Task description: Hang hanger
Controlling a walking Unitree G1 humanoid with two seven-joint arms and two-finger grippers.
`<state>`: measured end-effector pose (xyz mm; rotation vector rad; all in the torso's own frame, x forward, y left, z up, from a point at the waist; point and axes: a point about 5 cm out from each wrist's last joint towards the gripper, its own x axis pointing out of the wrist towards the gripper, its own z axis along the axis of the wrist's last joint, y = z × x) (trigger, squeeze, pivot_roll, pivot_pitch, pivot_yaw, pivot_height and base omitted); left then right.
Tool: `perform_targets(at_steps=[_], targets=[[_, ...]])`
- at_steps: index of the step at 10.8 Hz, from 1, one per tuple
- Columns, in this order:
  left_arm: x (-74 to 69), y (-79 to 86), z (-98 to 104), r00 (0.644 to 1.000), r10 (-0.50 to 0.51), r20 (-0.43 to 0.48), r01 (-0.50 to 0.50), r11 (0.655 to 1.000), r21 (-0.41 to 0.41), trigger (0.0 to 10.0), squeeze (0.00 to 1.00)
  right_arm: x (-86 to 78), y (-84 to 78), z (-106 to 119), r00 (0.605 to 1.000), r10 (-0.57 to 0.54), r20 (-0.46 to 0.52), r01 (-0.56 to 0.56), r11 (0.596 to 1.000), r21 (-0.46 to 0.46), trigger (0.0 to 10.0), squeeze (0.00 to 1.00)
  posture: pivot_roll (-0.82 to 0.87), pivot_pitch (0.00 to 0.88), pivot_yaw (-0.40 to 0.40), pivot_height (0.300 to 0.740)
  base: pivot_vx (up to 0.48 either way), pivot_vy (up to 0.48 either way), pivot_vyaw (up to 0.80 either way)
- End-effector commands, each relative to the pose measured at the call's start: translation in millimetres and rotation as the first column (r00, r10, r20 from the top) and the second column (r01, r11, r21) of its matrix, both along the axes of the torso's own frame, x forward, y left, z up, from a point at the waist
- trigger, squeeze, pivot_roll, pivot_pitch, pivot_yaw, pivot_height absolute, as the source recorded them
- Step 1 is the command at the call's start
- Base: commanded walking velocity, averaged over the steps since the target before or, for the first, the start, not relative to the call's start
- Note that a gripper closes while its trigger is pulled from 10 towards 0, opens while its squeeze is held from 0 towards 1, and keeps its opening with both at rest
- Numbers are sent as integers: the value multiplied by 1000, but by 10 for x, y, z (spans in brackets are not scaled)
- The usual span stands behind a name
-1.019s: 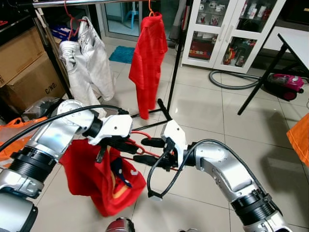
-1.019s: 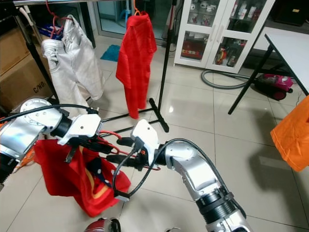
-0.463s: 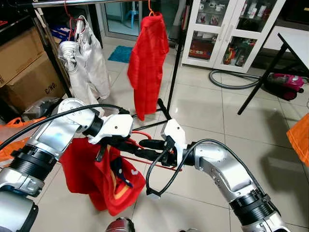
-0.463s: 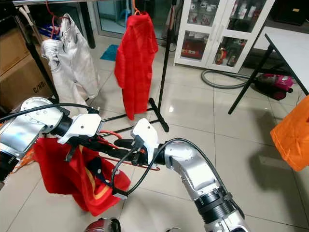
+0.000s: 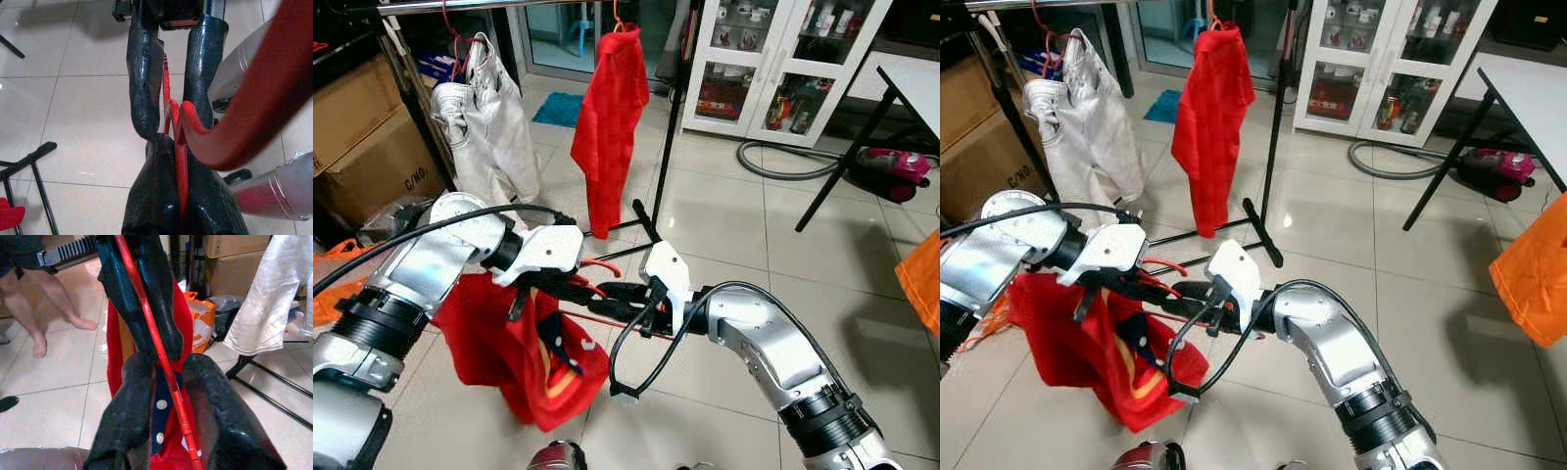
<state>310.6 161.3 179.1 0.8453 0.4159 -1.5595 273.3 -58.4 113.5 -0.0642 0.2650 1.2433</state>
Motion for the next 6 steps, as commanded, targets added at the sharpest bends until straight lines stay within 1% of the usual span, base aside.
perform_targets(at_steps=[1,2,3,4,6], targets=[[28,-10,84,999,-11,30,11,1000,1,10000,0,-14,-10,-25,1000,4,1,-4,1000,-10,10000,1000,26,69,10,740,0,0,0],[34,-9,91,999,-13,32,13,1000,4,10000,0,-21,-2,-29,1000,10,11,-10,1000,-21,10000,1000,26,69,10,740,0,0,0],[39,-12,103,999,-16,33,16,1000,4,10000,0,-16,11,-30,1000,2,15,-2,1000,-24,10000,553,28,69,11,740,0,0,0],[36,-15,102,999,-19,32,19,1000,4,10000,0,-25,31,-29,1000,4,13,-4,1000,-20,10000,0,26,66,13,740,0,0,0],[30,-32,100,999,-26,30,26,1000,-1,10000,0,-22,50,-19,1000,1,9,-1,1000,-7,10000,0,24,63,17,740,0,0,0]])
